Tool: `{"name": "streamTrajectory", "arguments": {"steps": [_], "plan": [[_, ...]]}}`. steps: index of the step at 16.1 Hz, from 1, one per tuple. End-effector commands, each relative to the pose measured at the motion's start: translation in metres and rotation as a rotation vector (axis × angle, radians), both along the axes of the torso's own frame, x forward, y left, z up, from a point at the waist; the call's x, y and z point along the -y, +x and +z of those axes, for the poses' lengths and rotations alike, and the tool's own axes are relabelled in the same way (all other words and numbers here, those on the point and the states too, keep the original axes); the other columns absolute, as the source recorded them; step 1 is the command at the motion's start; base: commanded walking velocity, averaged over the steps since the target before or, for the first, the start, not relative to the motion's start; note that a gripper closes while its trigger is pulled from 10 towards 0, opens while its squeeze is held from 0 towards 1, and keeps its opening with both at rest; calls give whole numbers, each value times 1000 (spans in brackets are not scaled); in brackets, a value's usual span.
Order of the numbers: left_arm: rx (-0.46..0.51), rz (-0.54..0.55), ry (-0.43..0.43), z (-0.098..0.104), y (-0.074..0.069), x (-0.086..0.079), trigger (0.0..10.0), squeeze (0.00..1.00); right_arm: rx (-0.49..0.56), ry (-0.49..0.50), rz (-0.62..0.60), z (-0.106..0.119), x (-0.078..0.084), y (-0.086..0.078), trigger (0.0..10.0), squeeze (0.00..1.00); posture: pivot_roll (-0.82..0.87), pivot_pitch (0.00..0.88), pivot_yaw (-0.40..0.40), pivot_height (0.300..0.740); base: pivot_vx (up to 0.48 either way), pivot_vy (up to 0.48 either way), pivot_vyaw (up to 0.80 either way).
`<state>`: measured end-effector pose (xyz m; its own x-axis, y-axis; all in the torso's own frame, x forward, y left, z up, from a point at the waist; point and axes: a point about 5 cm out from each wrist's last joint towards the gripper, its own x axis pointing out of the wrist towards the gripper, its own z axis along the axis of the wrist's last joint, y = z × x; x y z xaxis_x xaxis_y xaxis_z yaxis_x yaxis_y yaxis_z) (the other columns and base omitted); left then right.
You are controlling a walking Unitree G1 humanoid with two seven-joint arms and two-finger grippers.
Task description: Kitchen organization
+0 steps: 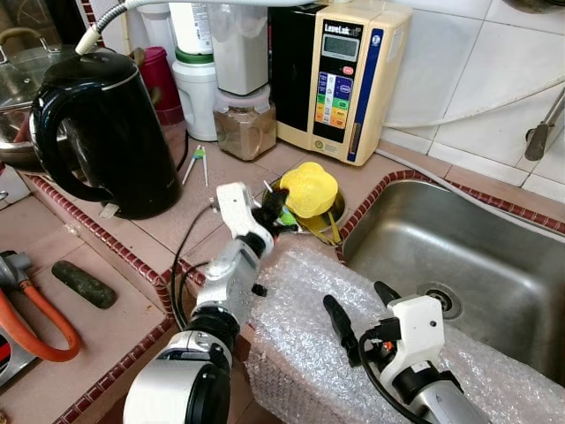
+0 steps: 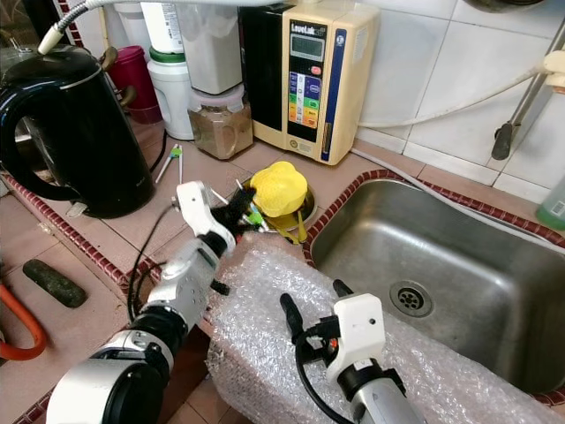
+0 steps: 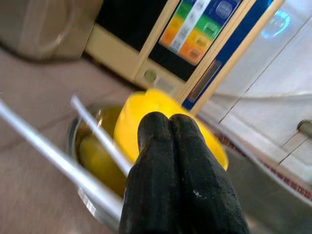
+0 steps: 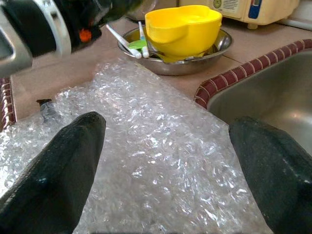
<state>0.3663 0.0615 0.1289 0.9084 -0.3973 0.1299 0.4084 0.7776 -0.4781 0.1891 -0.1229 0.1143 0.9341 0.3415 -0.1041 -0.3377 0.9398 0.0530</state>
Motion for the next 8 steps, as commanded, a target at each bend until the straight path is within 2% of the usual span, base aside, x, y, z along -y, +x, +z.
{"name": "streamTrajectory", "arguments": {"steps": [1, 3, 4, 5, 6, 8], "plan": [[62, -11, 26, 6, -2, 2, 0, 0, -4, -4, 1, -2, 1, 1, 10000, 0, -58, 0, 36, 740, 0, 0, 0], [142, 27, 46, 15, -2, -9, 0, 0, 0, -8, 2, -2, 2, 3, 10000, 0, -51, 0, 35, 740, 0, 0, 0], [148, 34, 32, 16, -2, -18, 10000, 0, 4, -8, 2, -1, 3, 4, 10000, 0, -44, 0, 34, 740, 0, 0, 0], [146, 34, 28, 16, -3, -19, 10000, 0, 5, -8, 2, -1, 3, 4, 10000, 0, -43, 0, 34, 740, 0, 0, 0], [137, 59, 37, 14, -3, -27, 10000, 1000, 8, -6, 4, -1, 2, 5, 10000, 0, -40, 0, 33, 740, 0, 0, 0], [93, 137, 47, 7, -2, -43, 10000, 1000, 14, -3, 8, 0, 1, 6, 10000, 0, -33, 0, 32, 740, 0, 0, 0]]}}
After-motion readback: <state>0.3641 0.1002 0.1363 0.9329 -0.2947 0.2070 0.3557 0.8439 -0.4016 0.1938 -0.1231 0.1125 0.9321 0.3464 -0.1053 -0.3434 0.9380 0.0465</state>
